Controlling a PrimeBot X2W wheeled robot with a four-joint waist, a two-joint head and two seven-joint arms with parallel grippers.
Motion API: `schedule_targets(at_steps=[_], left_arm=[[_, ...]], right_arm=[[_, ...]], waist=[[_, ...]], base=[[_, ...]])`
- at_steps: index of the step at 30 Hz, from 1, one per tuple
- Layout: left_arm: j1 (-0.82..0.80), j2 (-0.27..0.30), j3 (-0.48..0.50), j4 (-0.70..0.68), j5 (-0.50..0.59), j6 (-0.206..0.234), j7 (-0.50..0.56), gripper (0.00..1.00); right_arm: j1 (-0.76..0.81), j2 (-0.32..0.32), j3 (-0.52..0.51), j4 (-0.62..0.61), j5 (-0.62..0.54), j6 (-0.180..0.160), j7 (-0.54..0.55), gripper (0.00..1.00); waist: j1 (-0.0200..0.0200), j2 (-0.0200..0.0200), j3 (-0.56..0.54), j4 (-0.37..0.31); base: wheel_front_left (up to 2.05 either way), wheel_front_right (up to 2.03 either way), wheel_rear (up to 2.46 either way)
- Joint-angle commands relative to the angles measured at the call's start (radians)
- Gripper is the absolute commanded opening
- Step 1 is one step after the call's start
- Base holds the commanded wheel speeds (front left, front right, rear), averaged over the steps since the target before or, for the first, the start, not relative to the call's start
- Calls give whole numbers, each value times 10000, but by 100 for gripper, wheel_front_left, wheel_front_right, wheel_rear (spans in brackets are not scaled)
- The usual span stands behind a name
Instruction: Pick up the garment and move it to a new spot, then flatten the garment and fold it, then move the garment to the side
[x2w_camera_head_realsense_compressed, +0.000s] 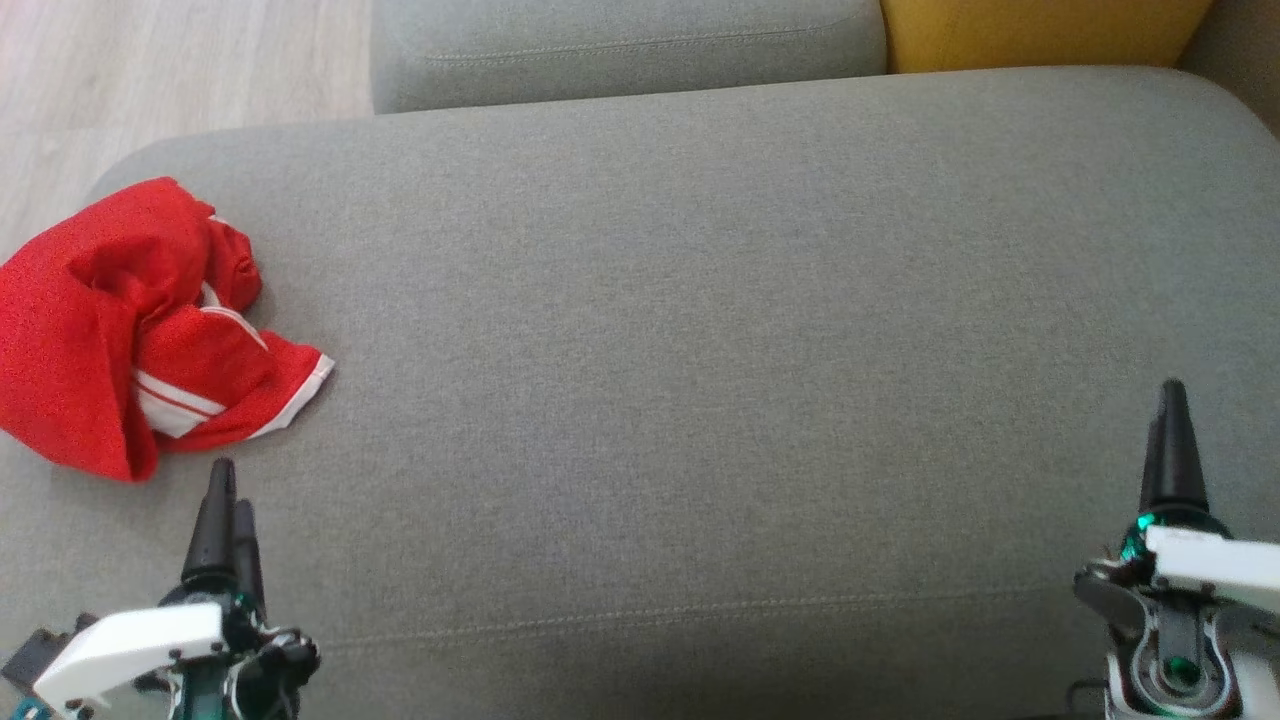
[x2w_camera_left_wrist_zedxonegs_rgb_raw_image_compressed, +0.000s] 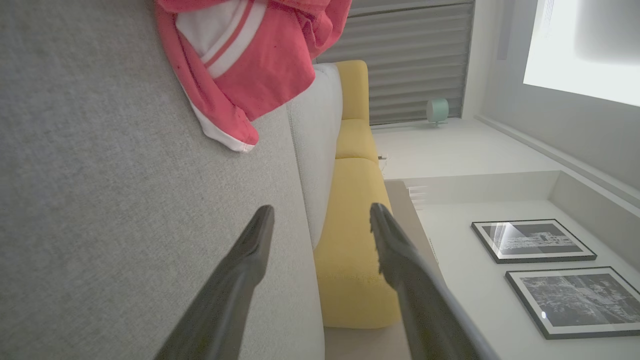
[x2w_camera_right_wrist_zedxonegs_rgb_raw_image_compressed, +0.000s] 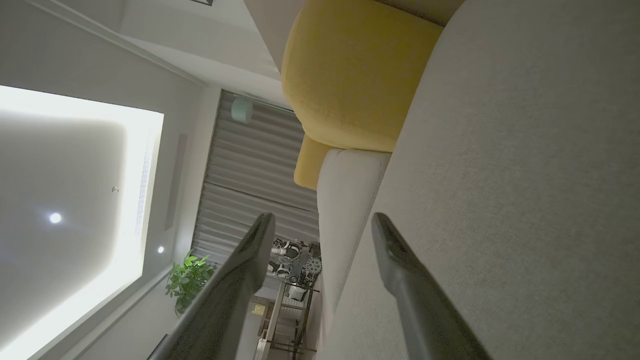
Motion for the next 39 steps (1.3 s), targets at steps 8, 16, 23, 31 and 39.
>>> schedule_targets(at_steps=[8, 16, 23, 31, 39], left_arm=[[-691, 120, 376, -934, 1056, 2, -279, 100], [-744, 128, 394, -1600, 2165, 159, -513, 100], [-820, 136, 378, -2289, 3270, 382, -717, 100], [-815, 145, 64, -3049, 5072, 642, -951, 100], [-745, 153, -549, -3557, 7195, 739, -1185, 100]], right_arm=[[-979, -172, 770, -745, -1921, 28, -341, 100], [-1352, -391, 1400, -1213, -3563, 33, -575, 100], [-1588, -574, 2000, -1442, -4970, 37, -779, 100], [-1828, -707, 2612, -1464, -6451, 42, -1013, 100], [-1766, -567, 2818, -1216, -7570, 47, -1248, 100]], waist=[[0, 0, -27, 77], [0, 0, 16, 129], [0, 0, 37, 125], [0, 0, 32, 112], [0, 0, 9, 137]], base=[[0, 0, 0], [0, 0, 0], [0, 0, 0], [0, 0, 0], [0, 0, 0]])
